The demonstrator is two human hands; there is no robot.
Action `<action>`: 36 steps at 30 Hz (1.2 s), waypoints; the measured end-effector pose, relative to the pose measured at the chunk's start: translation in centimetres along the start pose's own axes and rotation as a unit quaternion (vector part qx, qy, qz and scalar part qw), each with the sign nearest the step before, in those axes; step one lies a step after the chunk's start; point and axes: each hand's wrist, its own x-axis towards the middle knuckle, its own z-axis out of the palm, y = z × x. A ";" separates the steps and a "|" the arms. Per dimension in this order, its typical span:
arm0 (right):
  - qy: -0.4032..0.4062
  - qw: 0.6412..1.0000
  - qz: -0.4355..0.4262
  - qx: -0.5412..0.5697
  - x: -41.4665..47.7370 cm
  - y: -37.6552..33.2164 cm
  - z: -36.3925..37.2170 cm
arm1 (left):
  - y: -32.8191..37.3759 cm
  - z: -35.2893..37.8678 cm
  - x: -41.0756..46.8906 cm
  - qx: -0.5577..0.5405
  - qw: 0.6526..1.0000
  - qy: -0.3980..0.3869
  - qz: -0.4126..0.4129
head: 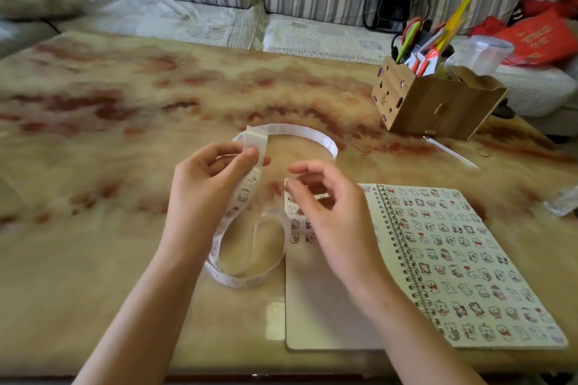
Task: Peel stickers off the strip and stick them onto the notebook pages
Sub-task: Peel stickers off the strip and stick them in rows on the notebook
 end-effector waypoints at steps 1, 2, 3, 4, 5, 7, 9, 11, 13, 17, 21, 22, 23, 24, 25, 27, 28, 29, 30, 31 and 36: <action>0.011 1.000 -0.016 0.003 0.2 -0.2 -0.2 | 0.0 0.2 -0.2 -0.018 1.000 -0.010 -0.016; 0.017 0.999 -0.028 0.006 0.3 -0.5 -0.3 | 0.0 0.5 -0.3 -0.030 0.999 -0.022 -0.028; 0.019 0.999 -0.034 0.012 0.3 -0.6 -0.2 | -0.1 0.8 -0.4 -0.035 0.998 -0.032 -0.035; 0.018 0.999 -0.038 0.020 0.4 -0.7 -0.1 | -0.2 1.0 -0.5 -0.036 0.998 -0.043 -0.039; 0.017 0.999 -0.041 0.027 0.4 -0.8 0.0 | -0.4 1.1 -0.6 -0.037 0.997 -0.054 -0.041; 0.023 0.998 -0.045 0.036 0.5 -0.8 0.2 | -0.7 1.2 -0.7 -0.036 0.996 -0.077 -0.038; 0.030 0.998 -0.043 0.047 0.5 -0.9 0.2 | -0.7 1.1 -0.9 -0.047 0.993 -0.097 -0.040; 0.032 0.997 -0.035 0.057 0.5 -1.0 0.1 | -0.7 0.9 -0.9 -0.055 0.991 -0.113 -0.054; 0.029 0.997 -0.029 0.064 0.4 -1.1 0.1 | -0.7 0.6 -0.7 -0.048 0.988 -0.134 -0.067; 0.020 0.998 -0.023 0.057 0.2 -1.1 -0.3 | -0.5 0.5 -0.6 -0.051 0.987 -0.138 -0.068; 0.024 0.999 -0.033 0.032 0.2 -0.9 -0.5 | -0.8 0.6 -0.5 -0.016 0.992 -0.119 -0.039; 0.026 0.999 -0.036 0.029 0.2 -0.9 -0.5 | -0.8 0.5 -0.5 -0.015 0.992 -0.119 -0.038; 0.028 0.999 -0.038 0.028 0.2 -0.9 -0.5 | -0.7 0.5 -0.5 -0.015 0.992 -0.120 -0.039; 0.027 0.999 -0.038 0.028 0.2 -0.9 -0.6 | -0.7 0.5 -0.6 -0.017 0.991 -0.124 -0.040; 0.026 0.999 -0.039 0.028 0.2 -0.9 -0.6 | -0.6 0.6 -0.6 -0.017 0.991 -0.129 -0.041; 0.023 0.998 -0.040 0.030 0.2 -1.0 -0.8 | -0.5 0.6 -0.7 -0.018 0.990 -0.136 -0.044; 0.022 0.999 -0.040 0.029 0.2 -1.0 -0.8 | -0.4 0.6 -0.7 -0.016 0.989 -0.137 -0.046; 0.020 0.999 -0.042 0.024 0.2 -1.0 -0.9 | -0.4 0.5 -0.7 -0.016 0.989 -0.137 -0.049; 0.019 0.999 -0.046 0.015 0.2 -1.0 -1.0 | -0.3 0.5 -0.8 -0.017 0.989 -0.137 -0.050; 0.018 0.999 -0.051 0.004 0.3 -1.0 -1.0 | -0.2 0.4 -0.8 -0.019 0.989 -0.136 -0.050; 0.020 0.998 -0.063 -0.021 0.3 -1.0 -1.2 | 0.0 0.3 -1.0 -0.001 0.990 -0.137 -0.042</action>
